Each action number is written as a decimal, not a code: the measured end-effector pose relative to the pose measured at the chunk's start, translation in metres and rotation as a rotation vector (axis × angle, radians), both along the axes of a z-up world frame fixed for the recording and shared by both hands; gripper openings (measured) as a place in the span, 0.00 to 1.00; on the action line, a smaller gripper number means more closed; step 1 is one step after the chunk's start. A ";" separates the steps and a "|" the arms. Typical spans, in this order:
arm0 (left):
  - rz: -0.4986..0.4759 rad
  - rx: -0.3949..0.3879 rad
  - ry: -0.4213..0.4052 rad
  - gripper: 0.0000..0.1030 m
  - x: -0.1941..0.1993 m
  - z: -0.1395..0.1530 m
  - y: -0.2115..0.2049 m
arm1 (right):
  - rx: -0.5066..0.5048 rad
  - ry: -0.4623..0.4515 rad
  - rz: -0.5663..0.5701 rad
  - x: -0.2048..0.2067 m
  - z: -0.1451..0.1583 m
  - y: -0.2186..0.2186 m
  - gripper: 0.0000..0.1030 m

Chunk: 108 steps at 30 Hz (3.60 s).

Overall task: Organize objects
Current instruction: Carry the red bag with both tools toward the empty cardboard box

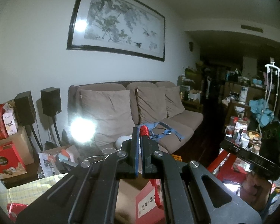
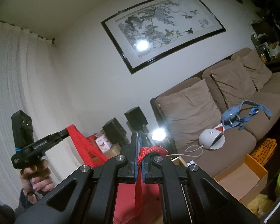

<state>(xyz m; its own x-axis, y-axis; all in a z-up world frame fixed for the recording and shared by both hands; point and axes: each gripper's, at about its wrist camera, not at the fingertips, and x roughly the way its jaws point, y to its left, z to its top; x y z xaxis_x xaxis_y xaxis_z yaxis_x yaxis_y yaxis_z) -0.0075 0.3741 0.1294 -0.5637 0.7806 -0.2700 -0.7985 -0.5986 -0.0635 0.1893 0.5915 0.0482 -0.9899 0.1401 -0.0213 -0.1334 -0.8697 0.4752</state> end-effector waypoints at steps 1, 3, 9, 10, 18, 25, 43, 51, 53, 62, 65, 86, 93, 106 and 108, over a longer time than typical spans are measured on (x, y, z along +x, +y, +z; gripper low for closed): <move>-0.003 0.000 0.000 0.02 0.000 -0.001 0.002 | 0.003 -0.001 -0.003 -0.001 0.000 0.001 0.03; -0.008 0.001 -0.003 0.02 -0.003 -0.001 0.005 | 0.011 -0.010 -0.014 -0.001 0.000 0.000 0.03; -0.032 0.004 -0.043 0.02 -0.007 -0.005 0.013 | 0.031 -0.037 -0.046 -0.004 0.000 0.000 0.03; -0.036 0.003 -0.045 0.02 -0.007 -0.005 0.014 | 0.043 -0.049 -0.064 -0.006 0.000 -0.001 0.03; -0.048 -0.001 -0.049 0.02 -0.007 -0.009 0.026 | 0.069 -0.082 -0.096 -0.014 -0.003 -0.002 0.03; -0.061 0.003 -0.044 0.02 -0.003 -0.007 0.034 | 0.077 -0.101 -0.101 -0.020 -0.006 0.001 0.03; -0.063 0.005 -0.061 0.02 -0.005 -0.014 0.044 | 0.039 -0.135 -0.149 -0.017 -0.018 0.023 0.03; -0.070 -0.013 -0.082 0.02 -0.008 -0.023 0.047 | 0.018 -0.138 -0.181 -0.010 -0.022 0.035 0.03; -0.073 -0.017 -0.088 0.02 -0.008 -0.025 0.048 | 0.015 -0.141 -0.189 -0.009 -0.023 0.037 0.03; -0.061 -0.013 -0.103 0.02 -0.015 -0.031 0.044 | 0.006 -0.159 -0.183 -0.012 -0.025 0.040 0.03; -0.063 -0.022 -0.111 0.02 -0.018 -0.035 0.042 | 0.008 -0.167 -0.175 -0.015 -0.026 0.040 0.03; -0.043 -0.057 -0.169 0.02 -0.037 -0.058 0.045 | -0.002 -0.235 -0.145 -0.038 -0.039 0.041 0.03; -0.047 -0.058 -0.220 0.02 -0.048 -0.067 0.044 | 0.005 -0.265 -0.130 -0.048 -0.044 0.039 0.03; -0.021 -0.084 -0.225 0.02 -0.054 -0.079 0.044 | 0.040 -0.352 -0.080 -0.071 -0.055 0.033 0.03; -0.020 -0.089 -0.225 0.02 -0.054 -0.081 0.045 | 0.046 -0.359 -0.077 -0.072 -0.057 0.031 0.03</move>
<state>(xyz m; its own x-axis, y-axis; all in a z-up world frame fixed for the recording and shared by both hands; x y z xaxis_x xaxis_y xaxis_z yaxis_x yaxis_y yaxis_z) -0.0620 0.4195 0.0487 -0.4668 0.7584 -0.4549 -0.7818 -0.5943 -0.1886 0.1177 0.6226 -0.0084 -0.9071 0.2231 -0.3569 -0.3503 -0.8701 0.3467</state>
